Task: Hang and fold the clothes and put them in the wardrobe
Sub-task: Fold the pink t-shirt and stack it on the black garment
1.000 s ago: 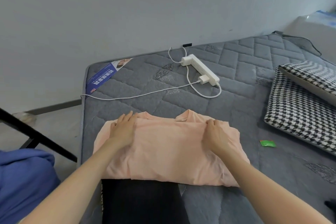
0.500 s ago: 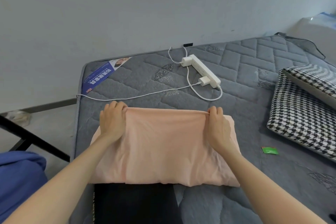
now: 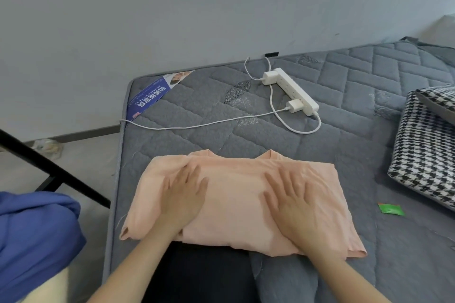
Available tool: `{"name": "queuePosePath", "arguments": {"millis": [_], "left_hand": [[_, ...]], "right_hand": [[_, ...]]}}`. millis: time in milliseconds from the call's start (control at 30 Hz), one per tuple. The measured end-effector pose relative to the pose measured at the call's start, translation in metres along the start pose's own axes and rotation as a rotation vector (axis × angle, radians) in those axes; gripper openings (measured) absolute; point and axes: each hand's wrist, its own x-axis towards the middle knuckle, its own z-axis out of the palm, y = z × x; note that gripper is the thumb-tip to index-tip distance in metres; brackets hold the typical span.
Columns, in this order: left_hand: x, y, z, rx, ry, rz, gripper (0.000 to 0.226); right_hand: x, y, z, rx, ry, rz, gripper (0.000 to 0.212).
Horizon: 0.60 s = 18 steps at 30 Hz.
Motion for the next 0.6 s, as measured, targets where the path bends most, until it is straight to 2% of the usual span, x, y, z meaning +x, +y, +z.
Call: {"name": "queuePosePath", "arguments": {"millis": [167, 267, 400, 467, 600], "left_hand": [[0.012, -0.021, 0.001, -0.03, 0.007, -0.029, 0.057], [0.013, -0.03, -0.004, -0.053, 0.077, -0.119, 0.058], [-0.003, -0.028, -0.011, -0.039, 0.075, -0.163, 0.057], [-0.018, -0.019, -0.01, -0.037, 0.086, -0.097, 0.055], [-0.051, -0.005, -0.002, -0.043, 0.027, 0.09, 0.054]], "right_hand": [[-0.008, 0.032, -0.013, 0.124, -0.006, 0.21, 0.055], [-0.013, 0.044, -0.015, 0.092, 0.004, 0.248, 0.055], [-0.017, 0.04, -0.021, 0.147, -0.064, 0.265, 0.054], [-0.028, 0.03, -0.021, 0.177, -0.067, 0.202, 0.054], [-0.059, -0.006, -0.023, 0.202, -0.164, -0.103, 0.071]]}}
